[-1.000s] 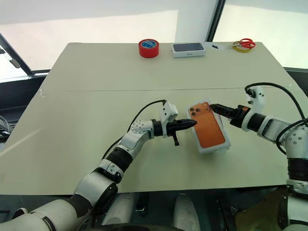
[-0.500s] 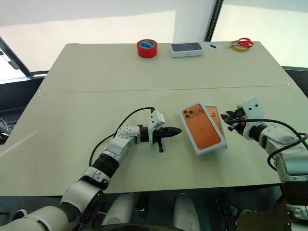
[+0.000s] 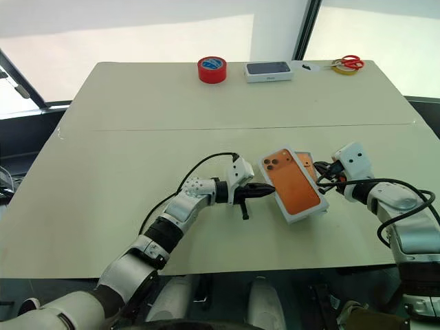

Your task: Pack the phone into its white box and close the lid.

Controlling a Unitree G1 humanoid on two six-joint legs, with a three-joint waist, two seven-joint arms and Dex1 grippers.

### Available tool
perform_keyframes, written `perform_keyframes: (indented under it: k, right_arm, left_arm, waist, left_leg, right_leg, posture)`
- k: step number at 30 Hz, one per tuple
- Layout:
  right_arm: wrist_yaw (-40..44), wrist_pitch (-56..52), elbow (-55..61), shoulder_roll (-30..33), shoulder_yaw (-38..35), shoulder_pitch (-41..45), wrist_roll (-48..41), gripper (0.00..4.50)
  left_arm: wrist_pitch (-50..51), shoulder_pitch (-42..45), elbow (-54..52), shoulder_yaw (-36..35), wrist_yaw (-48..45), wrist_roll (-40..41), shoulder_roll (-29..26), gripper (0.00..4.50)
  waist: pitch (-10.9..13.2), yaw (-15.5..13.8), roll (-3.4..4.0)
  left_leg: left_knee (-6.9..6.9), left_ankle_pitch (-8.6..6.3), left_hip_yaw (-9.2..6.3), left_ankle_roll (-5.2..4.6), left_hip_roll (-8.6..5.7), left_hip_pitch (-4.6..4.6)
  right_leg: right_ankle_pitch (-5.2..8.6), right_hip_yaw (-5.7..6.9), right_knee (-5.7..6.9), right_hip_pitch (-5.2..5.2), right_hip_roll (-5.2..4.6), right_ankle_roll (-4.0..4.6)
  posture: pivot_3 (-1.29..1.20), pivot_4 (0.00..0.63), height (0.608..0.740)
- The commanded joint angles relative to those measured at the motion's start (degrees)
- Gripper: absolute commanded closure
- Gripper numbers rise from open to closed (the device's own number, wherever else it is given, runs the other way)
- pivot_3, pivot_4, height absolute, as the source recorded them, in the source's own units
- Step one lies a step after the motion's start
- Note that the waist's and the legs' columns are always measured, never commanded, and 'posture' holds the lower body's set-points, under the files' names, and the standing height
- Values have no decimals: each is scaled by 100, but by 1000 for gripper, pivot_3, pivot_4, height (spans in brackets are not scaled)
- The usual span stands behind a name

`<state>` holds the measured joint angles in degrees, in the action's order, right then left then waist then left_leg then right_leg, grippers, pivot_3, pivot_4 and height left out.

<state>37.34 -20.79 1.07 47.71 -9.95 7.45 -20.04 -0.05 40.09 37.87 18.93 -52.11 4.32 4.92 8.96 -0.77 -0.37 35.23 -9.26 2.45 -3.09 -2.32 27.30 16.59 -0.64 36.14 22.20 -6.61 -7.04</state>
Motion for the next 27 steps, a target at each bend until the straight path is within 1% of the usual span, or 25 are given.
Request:
perform_keyframes:
  k: [1,4,7,10,15,18,20,22,27]
  right_arm:
    - [-54,-13,237,-82,-299,-37,-23,4449]
    - [-48,-35,267,-113,-349,-103,-6,4449]
    - [-83,-16,303,-109,-328,-110,92,4449]
    - [-100,38,275,-133,-326,-106,190,4449]
    - [-26,61,218,-103,-326,-40,242,4449]
    - [53,90,219,-75,-339,-37,241,4449]
    - [177,109,213,-47,-347,-12,205,4449]
    - [360,166,217,39,-320,-28,229,4449]
    - [572,141,213,97,-351,-47,257,4449]
  left_arm:
    - [-441,266,492,88,75,-218,204,4500]
    - [-528,460,763,-39,103,-172,396,4500]
    - [-548,577,903,-92,123,-193,408,4500]
    - [-305,549,712,-67,-128,-162,223,4500]
    - [663,331,-117,89,-760,-40,-200,4500]
    - [1041,190,-570,286,-915,-170,-445,4500]
    - [1208,113,-644,443,-969,-282,-565,4500]
    - [938,92,-379,516,-750,-429,-484,4500]
    - [383,467,626,123,219,-441,202,4500]
  waist:
    - [1,-3,-1]
    - [1,-35,-2]
    - [1,-26,-2]
    - [1,-3,-2]
    - [0,8,0]
    - [0,-1,0]
    - [0,0,0]
    - [-1,-2,1]
    - [-1,-106,2]
  left_leg:
    - [1,0,0,-1,0,0]
    - [4,0,0,-1,-1,0]
    - [9,0,1,-1,-1,0]
    - [9,0,1,-1,-1,0]
    - [3,1,1,-2,0,0]
    - [4,1,0,-2,1,0]
    - [5,1,0,-2,1,0]
    - [6,0,0,-1,0,0]
    - [9,-1,0,-1,-2,-13]
  right_leg:
    - [0,1,-1,0,0,0]
    - [-1,4,-4,6,-3,-1]
    - [0,5,-5,4,-4,-1]
    - [-1,6,-3,1,-4,-1]
    - [-1,6,1,-3,1,-3]
    - [-2,6,2,-2,1,-4]
    - [-1,5,2,0,0,-2]
    - [-1,5,-1,3,-1,-1]
    - [0,6,-4,-2,-13,0]
  posture:
    - [0,150,738]
    - [0,150,738]
    - [0,150,738]
    - [0,150,738]
    - [0,150,738]
    - [0,150,738]
    - [0,150,738]
    - [0,150,738]
    - [0,150,738]
